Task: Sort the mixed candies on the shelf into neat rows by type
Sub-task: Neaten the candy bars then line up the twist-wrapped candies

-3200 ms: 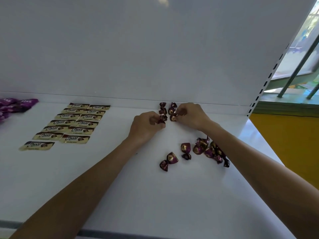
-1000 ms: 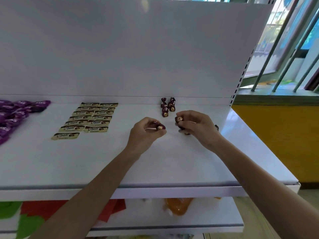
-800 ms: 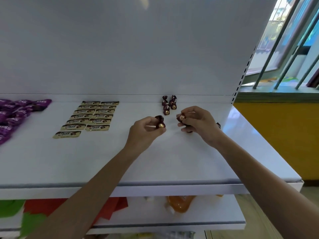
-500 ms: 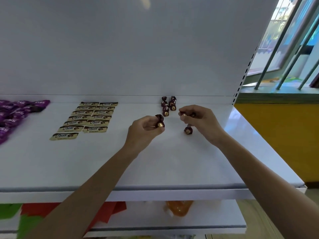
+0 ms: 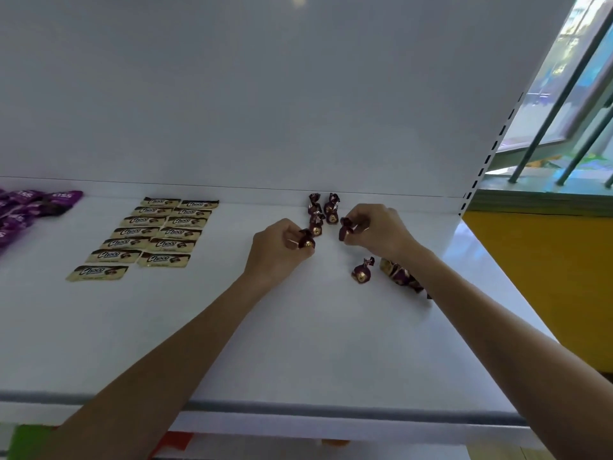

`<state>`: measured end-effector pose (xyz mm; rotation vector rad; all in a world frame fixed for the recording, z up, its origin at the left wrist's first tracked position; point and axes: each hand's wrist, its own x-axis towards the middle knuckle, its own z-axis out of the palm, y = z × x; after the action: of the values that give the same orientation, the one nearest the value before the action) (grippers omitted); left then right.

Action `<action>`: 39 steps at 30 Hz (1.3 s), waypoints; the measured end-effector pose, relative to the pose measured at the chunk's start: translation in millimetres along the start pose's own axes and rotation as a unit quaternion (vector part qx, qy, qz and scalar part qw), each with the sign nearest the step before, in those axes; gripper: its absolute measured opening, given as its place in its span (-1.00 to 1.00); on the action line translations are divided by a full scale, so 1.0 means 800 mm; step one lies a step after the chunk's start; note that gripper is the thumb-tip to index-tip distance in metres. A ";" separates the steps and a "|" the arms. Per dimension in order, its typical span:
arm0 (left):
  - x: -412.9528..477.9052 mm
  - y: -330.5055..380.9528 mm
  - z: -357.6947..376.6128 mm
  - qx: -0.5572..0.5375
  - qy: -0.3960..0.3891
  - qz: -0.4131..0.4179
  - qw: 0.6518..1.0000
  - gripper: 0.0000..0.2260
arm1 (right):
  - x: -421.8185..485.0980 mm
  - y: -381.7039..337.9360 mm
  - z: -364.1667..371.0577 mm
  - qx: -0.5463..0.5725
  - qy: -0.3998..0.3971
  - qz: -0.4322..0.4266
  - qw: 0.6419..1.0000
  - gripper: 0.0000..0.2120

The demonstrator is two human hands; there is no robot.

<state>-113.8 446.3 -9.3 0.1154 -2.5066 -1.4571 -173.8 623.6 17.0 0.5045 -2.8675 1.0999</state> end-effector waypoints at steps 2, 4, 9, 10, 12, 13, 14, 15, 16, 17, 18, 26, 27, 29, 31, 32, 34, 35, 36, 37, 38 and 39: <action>0.009 -0.006 0.006 0.029 -0.001 0.000 1.000 -0.82 | 0.007 0.007 0.007 -0.001 -0.029 0.009 1.000 -0.78; 0.016 -0.009 0.012 0.052 -0.005 0.004 0.999 -0.83 | 0.012 0.011 0.011 0.002 -0.032 0.010 0.999 -0.79; 0.026 -0.011 0.021 0.069 -0.006 -0.002 0.998 -0.77 | 0.028 0.010 0.016 0.008 -0.041 0.009 0.999 -0.80; 0.027 -0.010 0.021 0.072 -0.006 -0.005 0.997 -0.77 | 0.030 0.011 0.016 0.013 -0.044 0.010 0.999 -0.82; 0.030 -0.010 0.022 0.070 -0.005 -0.008 0.998 -0.76 | 0.034 0.011 0.018 0.016 -0.043 0.008 0.999 -0.84; 0.031 -0.010 0.023 0.066 -0.005 -0.008 0.998 -0.76 | 0.036 0.010 0.018 0.015 -0.041 0.006 0.999 -0.85; 0.031 -0.010 0.022 0.064 -0.006 -0.008 0.998 -0.75 | 0.037 0.010 0.019 0.014 -0.039 0.004 0.999 -0.86; 0.031 -0.010 0.022 0.063 -0.006 -0.008 0.998 -0.75 | 0.038 0.010 0.020 0.012 -0.038 0.003 0.999 -0.87; 0.032 -0.010 0.022 0.063 -0.007 -0.008 0.998 -0.74 | 0.039 0.010 0.020 0.012 -0.037 0.004 0.999 -0.87; 0.032 -0.010 0.022 0.062 -0.008 -0.010 0.998 -0.73 | 0.039 0.011 0.021 0.014 -0.036 0.005 0.999 -0.87; 0.033 -0.010 0.022 0.062 -0.010 -0.013 0.998 -0.72 | 0.039 0.012 0.022 0.016 -0.035 0.004 0.999 -0.86; 0.017 -0.009 0.009 0.063 -0.014 -0.001 0.998 -0.62 | 0.017 0.022 -0.002 0.043 0.009 0.009 0.999 -0.81; 0.010 -0.008 0.007 0.072 0.008 0.011 0.997 -0.64 | 0.011 0.024 -0.006 0.042 0.025 0.007 0.999 -0.84; -0.004 -0.003 0.005 0.081 0.055 0.057 0.994 -0.71 | -0.004 0.028 -0.013 0.042 0.048 0.006 0.998 -0.91; -0.019 0.006 0.005 0.086 0.061 0.115 0.988 -0.80 | -0.018 0.034 -0.020 0.043 0.063 0.018 0.997 -0.89; -0.025 0.011 0.006 0.090 0.049 0.136 0.985 -0.82 | -0.025 0.037 -0.023 0.039 0.068 0.029 0.996 -0.86; -0.035 0.017 0.013 0.096 0.012 0.153 0.983 -0.83 | -0.037 0.042 -0.030 0.030 0.066 0.048 0.996 -0.82; -0.038 0.019 0.018 0.100 -0.008 0.151 0.983 -0.80 | -0.044 0.043 -0.033 0.025 0.057 0.052 0.997 -0.81; -0.040 0.020 0.022 0.105 -0.029 0.145 0.983 -0.78 | -0.049 0.043 -0.035 0.014 0.042 0.054 0.998 -0.81; -0.042 0.020 0.027 0.112 -0.049 0.137 0.983 -0.75 | -0.055 0.043 -0.037 -0.007 0.025 0.054 0.998 -0.83; -0.043 0.021 0.031 0.122 -0.065 0.130 0.982 -0.72 | -0.061 0.042 -0.037 -0.031 0.007 0.053 0.998 -0.85; -0.043 0.021 0.035 0.131 -0.079 0.125 0.980 -0.70 | -0.066 0.042 -0.037 -0.050 -0.008 0.056 0.997 -0.85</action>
<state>-86.1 484.9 -13.5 -0.2720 -2.7100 -1.0731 -136.8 681.6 9.9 0.3531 -2.9781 0.9637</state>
